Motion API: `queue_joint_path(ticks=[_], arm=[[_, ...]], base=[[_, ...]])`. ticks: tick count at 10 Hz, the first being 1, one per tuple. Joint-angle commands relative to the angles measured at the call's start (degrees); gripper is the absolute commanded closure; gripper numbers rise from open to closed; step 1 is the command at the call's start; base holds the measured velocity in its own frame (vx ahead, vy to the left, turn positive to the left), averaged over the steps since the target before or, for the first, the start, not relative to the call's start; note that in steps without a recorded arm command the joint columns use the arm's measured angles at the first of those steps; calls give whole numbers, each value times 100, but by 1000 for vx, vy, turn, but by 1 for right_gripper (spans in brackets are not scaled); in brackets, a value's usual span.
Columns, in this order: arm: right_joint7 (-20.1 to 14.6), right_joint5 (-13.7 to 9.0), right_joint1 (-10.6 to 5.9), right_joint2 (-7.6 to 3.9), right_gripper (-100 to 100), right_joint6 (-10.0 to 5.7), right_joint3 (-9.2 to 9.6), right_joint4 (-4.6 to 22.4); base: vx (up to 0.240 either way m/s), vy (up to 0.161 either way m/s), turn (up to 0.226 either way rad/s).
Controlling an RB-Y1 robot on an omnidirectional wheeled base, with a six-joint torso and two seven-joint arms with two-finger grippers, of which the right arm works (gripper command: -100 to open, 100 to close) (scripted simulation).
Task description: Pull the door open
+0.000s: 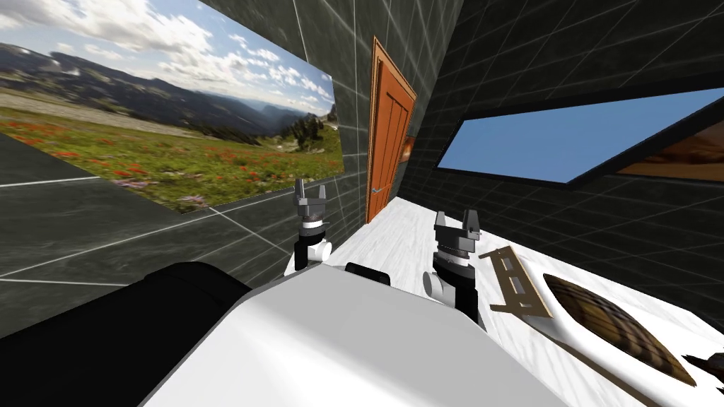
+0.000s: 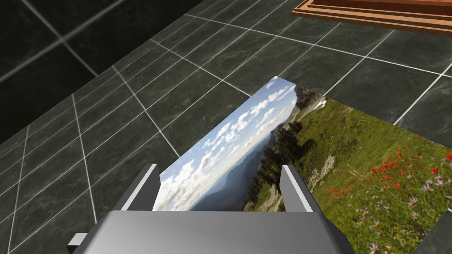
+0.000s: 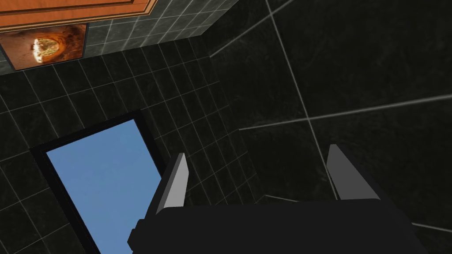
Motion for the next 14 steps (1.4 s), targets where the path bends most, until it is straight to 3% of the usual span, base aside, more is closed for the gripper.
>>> queue_joint_path(ticks=[1,14], arm=[[-27,-13,-47,-49,-100,-42,-5,171],[-152,-49,-566,-309,-100,-321,37,1652]], base=[[97,-39,91],[83,-42,123]])
